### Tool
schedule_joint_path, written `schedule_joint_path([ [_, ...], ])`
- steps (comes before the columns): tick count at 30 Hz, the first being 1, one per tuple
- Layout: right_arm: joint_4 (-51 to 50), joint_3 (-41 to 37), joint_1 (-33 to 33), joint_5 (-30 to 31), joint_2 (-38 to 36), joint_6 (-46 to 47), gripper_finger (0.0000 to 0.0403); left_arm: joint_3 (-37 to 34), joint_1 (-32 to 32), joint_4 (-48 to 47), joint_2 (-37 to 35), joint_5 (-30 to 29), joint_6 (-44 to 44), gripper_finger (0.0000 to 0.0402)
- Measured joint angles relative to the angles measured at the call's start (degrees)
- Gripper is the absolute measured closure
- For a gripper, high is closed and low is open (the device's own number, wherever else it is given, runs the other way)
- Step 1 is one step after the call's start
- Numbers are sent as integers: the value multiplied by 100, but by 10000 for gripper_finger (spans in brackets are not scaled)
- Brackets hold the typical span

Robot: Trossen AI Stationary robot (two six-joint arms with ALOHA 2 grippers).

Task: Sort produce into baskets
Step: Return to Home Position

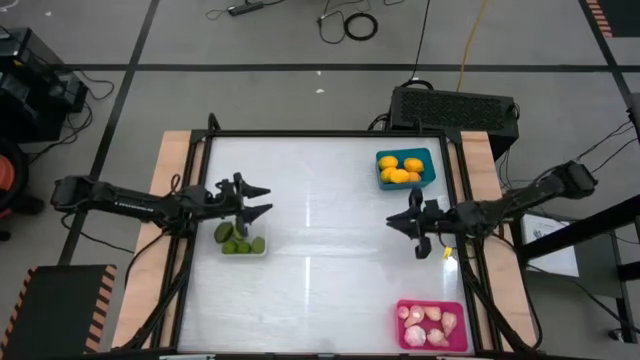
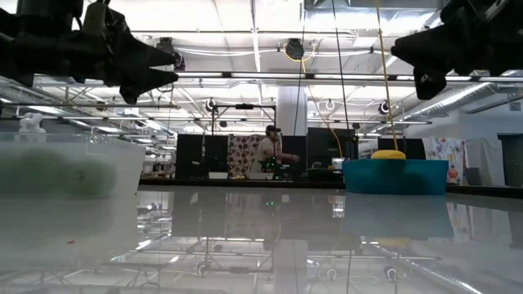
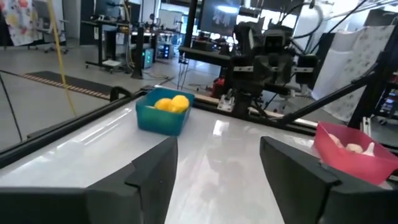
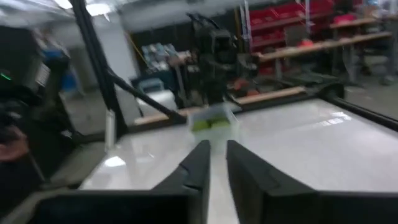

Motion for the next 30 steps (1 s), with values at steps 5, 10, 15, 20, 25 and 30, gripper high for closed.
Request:
schedule_joint_path([
  [5, 252, -271, -807, -1294, -306, 192, 398, 0, 218, 120, -44, 337, -32, 200],
  [10, -140, -286, -1593, -2320, -536, 321, 400, 0, 344, 92, -65, 488, -92, 256],
  [15, -877, -286, -2043, -2962, -944, 395, 402, 0, 442, 70, -67, 596, -182, 325],
  [20, -1970, -286, -2179, -2938, -1584, 230, 402, 0, 479, 72, -67, 611, -209, 392],
  [25, -2558, -285, -2178, -2709, -2351, 56, 402, 0, 479, 74, -67, 604, -350, 395],
  [30, -3354, -284, -2177, -2453, -3220, 7, 402, 0, 479, 74, -65, 592, -497, 398],
])
